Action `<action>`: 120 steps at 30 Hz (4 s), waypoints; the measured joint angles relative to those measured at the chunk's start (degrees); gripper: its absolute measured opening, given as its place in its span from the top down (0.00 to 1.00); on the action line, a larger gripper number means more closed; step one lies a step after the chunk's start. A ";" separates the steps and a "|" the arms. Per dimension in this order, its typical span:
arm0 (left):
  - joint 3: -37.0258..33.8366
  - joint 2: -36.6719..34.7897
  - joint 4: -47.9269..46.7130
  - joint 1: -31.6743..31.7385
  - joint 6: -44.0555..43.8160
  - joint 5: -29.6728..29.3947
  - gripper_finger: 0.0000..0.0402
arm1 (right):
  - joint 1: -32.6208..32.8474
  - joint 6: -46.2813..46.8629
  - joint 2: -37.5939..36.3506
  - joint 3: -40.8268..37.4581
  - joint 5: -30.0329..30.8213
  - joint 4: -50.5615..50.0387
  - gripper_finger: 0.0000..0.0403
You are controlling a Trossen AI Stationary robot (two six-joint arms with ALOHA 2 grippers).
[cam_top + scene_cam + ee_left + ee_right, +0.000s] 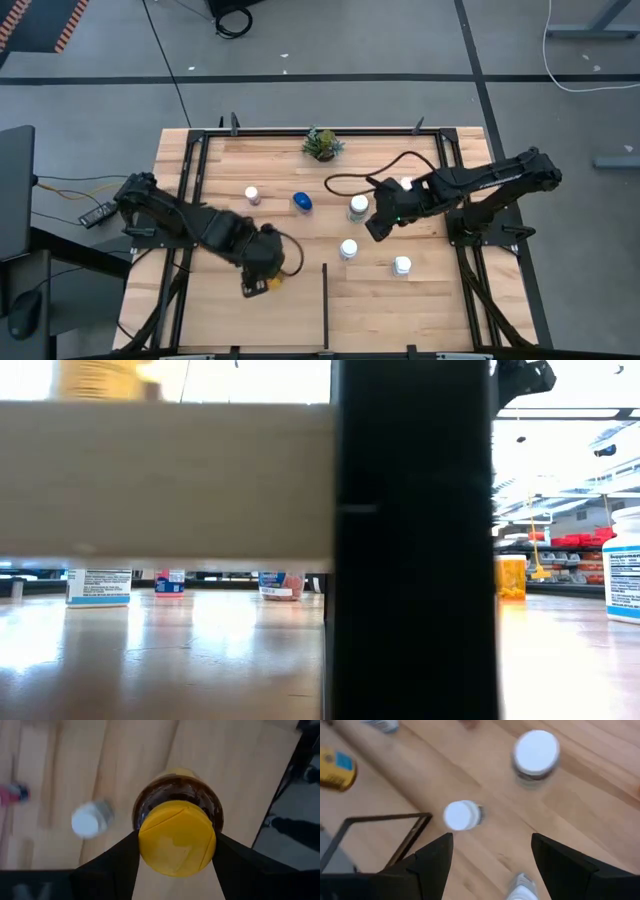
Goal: Pick and place medicine bottles onto shelf by color
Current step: Put the yellow medicine bottle on the shelf, then put the left white and blue medicine bottle on the shelf
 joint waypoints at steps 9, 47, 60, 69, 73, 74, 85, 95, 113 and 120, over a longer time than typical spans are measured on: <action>0.00 0.00 -2.05 -9.78 -15.65 -0.22 0.45 | 7.94 -4.17 -0.01 0.01 2.49 1.14 0.31; -0.02 8.44 -5.01 -39.03 -29.22 4.61 0.41 | 19.60 11.92 0.00 -0.01 18.13 1.36 0.31; -0.07 8.61 -5.05 -39.01 -25.76 4.44 0.32 | 19.62 10.02 0.00 -0.01 17.22 1.36 0.31; 1.73 7.41 -5.27 -36.68 -26.18 9.32 0.24 | 19.64 4.72 -0.01 -0.01 14.82 1.32 0.31; 7.24 7.41 -5.22 -35.12 -25.76 9.93 0.21 | 19.64 0.85 -0.01 -0.01 13.65 1.08 0.31; 8.94 7.41 -5.10 -34.36 -25.78 10.04 0.21 | 19.64 -0.13 0.00 -0.01 13.51 1.03 0.31; 16.52 7.29 -4.87 -16.25 -25.10 -3.91 0.25 | 19.23 -11.35 -2.53 -0.05 13.51 1.05 0.31; 3.81 7.37 -5.14 4.35 -9.65 0.19 0.28 | 19.25 -12.45 -11.75 -0.06 14.00 -0.57 0.31; -25.58 -10.24 6.28 19.83 5.49 3.40 0.13 | 19.19 -2.02 -15.24 -0.04 27.30 -9.26 0.31; -32.70 -13.13 12.04 19.47 2.02 0.42 0.13 | 17.21 1.76 -13.95 -0.04 28.08 -9.26 0.31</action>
